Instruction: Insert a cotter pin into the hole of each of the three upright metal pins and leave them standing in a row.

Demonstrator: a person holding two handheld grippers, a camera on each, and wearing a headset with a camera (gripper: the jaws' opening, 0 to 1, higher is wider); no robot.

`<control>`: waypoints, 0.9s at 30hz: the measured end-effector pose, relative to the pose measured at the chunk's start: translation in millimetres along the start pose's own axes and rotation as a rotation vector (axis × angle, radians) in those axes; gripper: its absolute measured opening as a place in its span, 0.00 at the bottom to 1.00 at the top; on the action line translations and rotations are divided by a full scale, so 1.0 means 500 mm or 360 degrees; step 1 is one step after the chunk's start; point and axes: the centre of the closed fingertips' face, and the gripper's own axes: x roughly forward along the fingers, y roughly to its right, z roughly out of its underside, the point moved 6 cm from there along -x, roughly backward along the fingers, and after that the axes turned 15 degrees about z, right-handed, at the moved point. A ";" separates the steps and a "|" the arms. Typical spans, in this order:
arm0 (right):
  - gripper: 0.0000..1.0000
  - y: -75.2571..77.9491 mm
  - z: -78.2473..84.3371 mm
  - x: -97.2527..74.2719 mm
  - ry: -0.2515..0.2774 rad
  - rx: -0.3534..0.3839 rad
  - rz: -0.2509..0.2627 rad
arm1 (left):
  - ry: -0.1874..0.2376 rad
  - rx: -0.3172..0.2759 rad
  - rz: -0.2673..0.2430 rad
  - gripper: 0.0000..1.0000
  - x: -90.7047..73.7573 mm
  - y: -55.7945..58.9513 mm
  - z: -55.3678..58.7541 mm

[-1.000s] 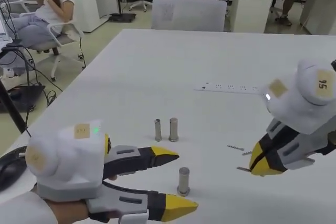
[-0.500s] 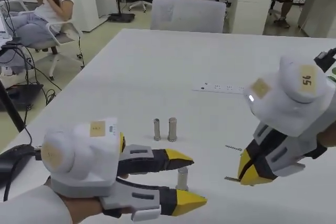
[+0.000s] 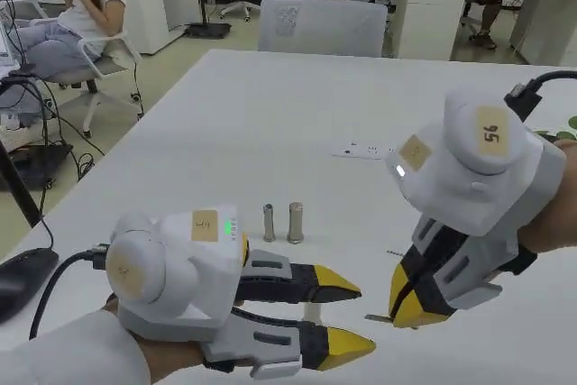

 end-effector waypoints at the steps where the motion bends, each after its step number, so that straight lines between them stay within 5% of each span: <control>1: 0.03 0.000 -0.001 0.000 0.0002 0.0001 -0.0002 | -0.0006 0.0016 0.0002 0.19 0.002 0.001 -0.001; 27: 0.03 -0.009 -0.008 0.005 0.0002 0.0029 -0.0053 | -0.0051 0.0051 0.0025 0.03 0.013 0.004 0.004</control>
